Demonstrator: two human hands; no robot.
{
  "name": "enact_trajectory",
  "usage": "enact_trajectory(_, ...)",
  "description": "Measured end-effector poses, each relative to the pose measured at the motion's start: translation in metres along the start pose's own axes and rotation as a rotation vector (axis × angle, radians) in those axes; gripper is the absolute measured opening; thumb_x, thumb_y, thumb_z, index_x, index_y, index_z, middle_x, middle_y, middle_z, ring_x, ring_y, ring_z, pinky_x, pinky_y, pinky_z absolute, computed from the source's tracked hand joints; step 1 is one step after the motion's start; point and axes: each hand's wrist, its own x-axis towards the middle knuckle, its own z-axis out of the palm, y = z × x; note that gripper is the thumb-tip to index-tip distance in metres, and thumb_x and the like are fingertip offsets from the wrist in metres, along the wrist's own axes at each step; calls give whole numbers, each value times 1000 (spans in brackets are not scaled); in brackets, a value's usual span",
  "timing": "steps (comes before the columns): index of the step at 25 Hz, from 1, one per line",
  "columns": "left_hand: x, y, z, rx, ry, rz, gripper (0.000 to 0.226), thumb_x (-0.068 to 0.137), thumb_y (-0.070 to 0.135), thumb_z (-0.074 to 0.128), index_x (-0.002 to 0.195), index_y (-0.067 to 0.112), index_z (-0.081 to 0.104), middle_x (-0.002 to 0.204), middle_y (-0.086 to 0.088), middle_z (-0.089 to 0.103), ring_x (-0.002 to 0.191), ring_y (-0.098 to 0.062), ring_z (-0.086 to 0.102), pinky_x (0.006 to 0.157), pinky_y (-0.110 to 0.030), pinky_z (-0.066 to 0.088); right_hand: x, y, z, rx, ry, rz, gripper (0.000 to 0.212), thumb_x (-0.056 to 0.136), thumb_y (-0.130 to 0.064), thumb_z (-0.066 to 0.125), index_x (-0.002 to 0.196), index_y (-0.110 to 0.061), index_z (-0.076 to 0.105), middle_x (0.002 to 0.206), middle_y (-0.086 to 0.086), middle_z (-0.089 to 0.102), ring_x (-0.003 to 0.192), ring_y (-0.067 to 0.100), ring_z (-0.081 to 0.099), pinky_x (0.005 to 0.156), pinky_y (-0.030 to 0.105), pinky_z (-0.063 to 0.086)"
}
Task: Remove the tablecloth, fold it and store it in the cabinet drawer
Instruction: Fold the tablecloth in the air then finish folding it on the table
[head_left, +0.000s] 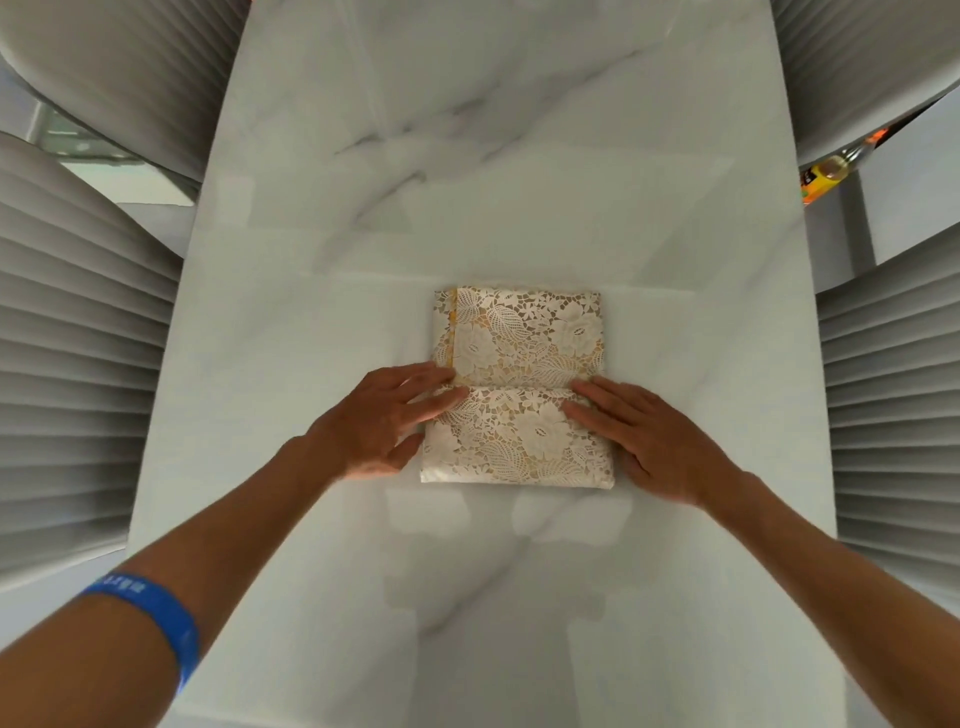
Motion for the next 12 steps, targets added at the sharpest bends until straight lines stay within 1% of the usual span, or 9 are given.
enact_trajectory(2, 3, -10, -1, 3, -80, 9, 81, 86, 37, 65, 151, 40, 17, 159, 5, 26, 144, -23, 27, 110, -48, 33, 2, 8, -3, -24, -81, -34, 72, 94, -31, 49, 156, -28, 13, 164, 3, 17, 149, 21, 22, 114, 44, 34)
enact_trajectory(4, 11, -24, -3, 42, -185, 17, 96, 78, 62, 63, 150, 49, 1, 163, 11, 10, 143, -22, 19, 112, -46, 26, 2, 14, -2, -30, -80, -52, 77, 91, -43, 53, 156, -27, 14, 164, 3, 18, 148, 21, 25, 113, 42, 36)
enact_trajectory(5, 13, -27, -3, 66, -202, 15, 103, 72, 72, 61, 150, 49, -2, 163, 13, 4, 141, -21, 18, 111, -44, 24, 1, 16, -1, -24, -58, -52, 79, 89, -46, 55, 155, -25, 17, 163, 3, 20, 148, 20, 26, 112, 41, 36)
enact_trajectory(6, 13, -26, -2, 70, -184, 16, 107, 67, 77, 61, 151, 47, 1, 163, 15, 3, 139, -20, 19, 109, -43, 24, 1, 15, 1, -17, -29, -47, 80, 87, -48, 57, 155, -23, 22, 162, 3, 23, 147, 20, 28, 112, 40, 35)
enact_trajectory(7, 13, -22, -1, 56, -136, 18, 107, 66, 77, 62, 151, 45, 7, 162, 16, 7, 137, -19, 23, 107, -42, 26, 2, 11, 3, -5, 7, -36, 80, 86, -49, 59, 153, -20, 28, 161, 4, 27, 146, 21, 31, 111, 40, 36)
enact_trajectory(9, 12, -13, 5, -47, -10, -14, 95, 70, 65, 70, 150, 40, 25, 159, 14, 23, 132, -20, 34, 103, -44, 32, 6, 0, 6, 86, 114, 31, 76, 84, -52, 59, 146, -13, 41, 154, 7, 39, 140, 23, 40, 108, 43, 39)
enact_trajectory(10, 13, -8, 8, -150, 57, -53, 86, 72, 56, 75, 147, 36, 36, 155, 12, 33, 128, -22, 40, 101, -47, 35, 8, -6, 6, 201, 184, 95, 73, 83, -53, 59, 141, -11, 48, 148, 8, 48, 135, 24, 47, 105, 45, 42)
enact_trajectory(11, 16, -5, 9, -307, 112, -128, 75, 73, 46, 79, 140, 31, 49, 149, 9, 44, 123, -24, 46, 99, -49, 39, 12, -12, 4, 362, 259, 183, 67, 83, -52, 60, 135, -11, 54, 139, 7, 57, 127, 23, 55, 101, 45, 45)
enact_trajectory(12, 22, -1, 9, -495, 166, -250, 61, 74, 41, 79, 130, 28, 60, 140, 4, 56, 117, -23, 53, 96, -49, 43, 17, -15, 0, 550, 326, 297, 59, 82, -49, 63, 128, -14, 59, 128, 5, 65, 118, 19, 60, 97, 42, 48)
